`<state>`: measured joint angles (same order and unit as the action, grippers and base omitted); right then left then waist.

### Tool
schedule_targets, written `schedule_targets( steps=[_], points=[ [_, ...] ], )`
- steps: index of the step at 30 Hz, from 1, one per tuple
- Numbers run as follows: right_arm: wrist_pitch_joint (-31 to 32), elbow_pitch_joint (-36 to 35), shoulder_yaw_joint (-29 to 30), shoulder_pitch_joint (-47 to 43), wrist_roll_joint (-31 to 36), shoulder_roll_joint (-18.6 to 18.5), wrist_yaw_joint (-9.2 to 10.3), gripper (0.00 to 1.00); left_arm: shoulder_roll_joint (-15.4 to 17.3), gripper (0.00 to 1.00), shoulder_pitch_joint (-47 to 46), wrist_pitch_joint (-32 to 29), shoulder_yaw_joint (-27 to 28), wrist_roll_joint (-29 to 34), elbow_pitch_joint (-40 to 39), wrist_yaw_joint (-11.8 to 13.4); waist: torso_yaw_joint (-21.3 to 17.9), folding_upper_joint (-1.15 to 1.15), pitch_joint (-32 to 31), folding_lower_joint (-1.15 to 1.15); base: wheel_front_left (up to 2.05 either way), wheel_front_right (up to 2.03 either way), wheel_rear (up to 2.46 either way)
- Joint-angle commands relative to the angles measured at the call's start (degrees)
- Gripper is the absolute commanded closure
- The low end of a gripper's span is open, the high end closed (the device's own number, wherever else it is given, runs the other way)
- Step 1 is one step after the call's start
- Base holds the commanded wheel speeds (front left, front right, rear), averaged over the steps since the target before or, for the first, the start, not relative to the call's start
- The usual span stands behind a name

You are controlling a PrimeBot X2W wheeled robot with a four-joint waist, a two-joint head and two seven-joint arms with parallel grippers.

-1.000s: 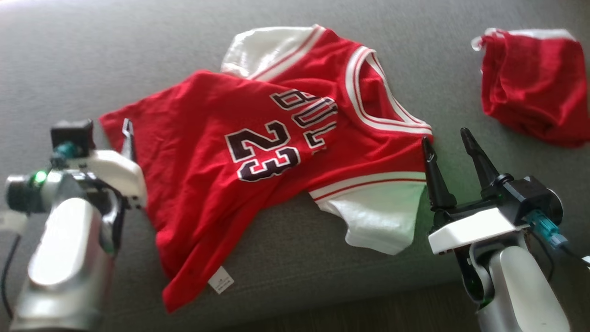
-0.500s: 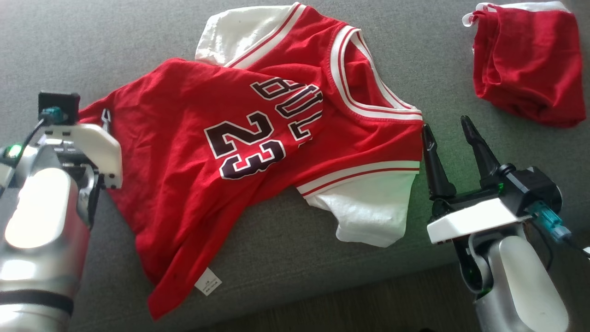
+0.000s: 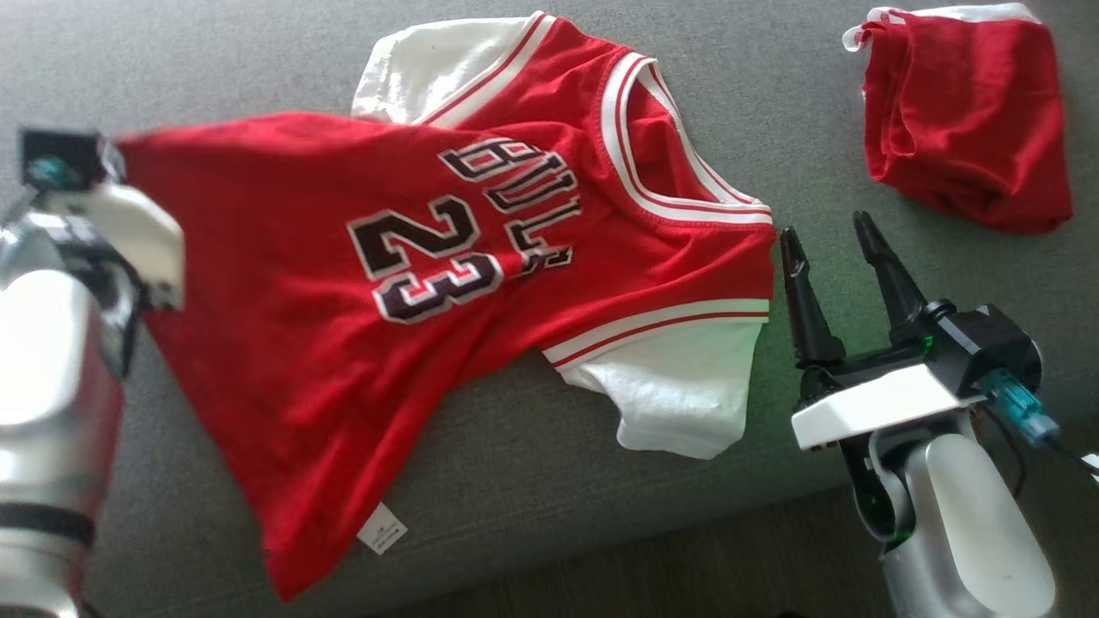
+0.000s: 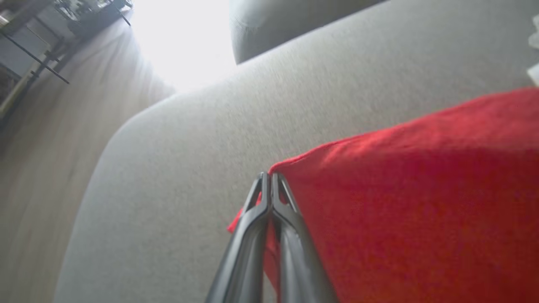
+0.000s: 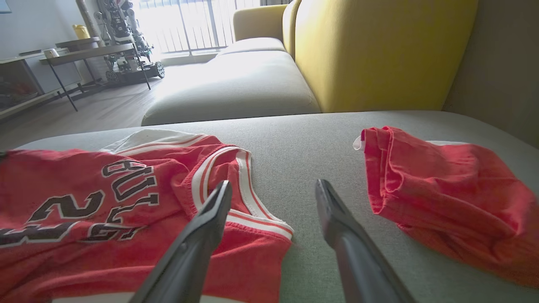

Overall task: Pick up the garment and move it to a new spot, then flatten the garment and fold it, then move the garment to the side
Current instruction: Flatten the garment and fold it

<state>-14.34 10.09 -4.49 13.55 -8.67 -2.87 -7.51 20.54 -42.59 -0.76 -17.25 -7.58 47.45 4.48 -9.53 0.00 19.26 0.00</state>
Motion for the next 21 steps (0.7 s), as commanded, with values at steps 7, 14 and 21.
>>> schedule_targets(
  steps=[7, 14, 21],
  points=[
    [-0.64, -1.77, -2.24, 1.91, -1.26, 0.00, 0.02, 0.00, 7.44, 1.00, -11.94, 2.88, 3.31, 2.14, -3.85, 2.92, -1.44, 0.00, 1.43, 0.00, 0.00, 0.00, 0.00],
    [-0.65, -2.42, -2.81, 2.74, -2.43, 0.00, 0.02, 0.00, 9.31, 1.00, -17.79, 5.78, 2.90, 4.00, -1.60, 5.13, -2.75, 0.00, 3.34, 0.00, 0.00, 0.00, 0.00],
    [-0.65, -2.61, -3.16, 3.38, -3.08, 0.00, 0.02, 0.00, 7.87, 0.00, -20.08, 4.60, 3.20, 1.82, 4.97, 3.68, -2.46, 0.00, 4.22, 0.00, 0.00, 0.00, 0.00]
  ],
)
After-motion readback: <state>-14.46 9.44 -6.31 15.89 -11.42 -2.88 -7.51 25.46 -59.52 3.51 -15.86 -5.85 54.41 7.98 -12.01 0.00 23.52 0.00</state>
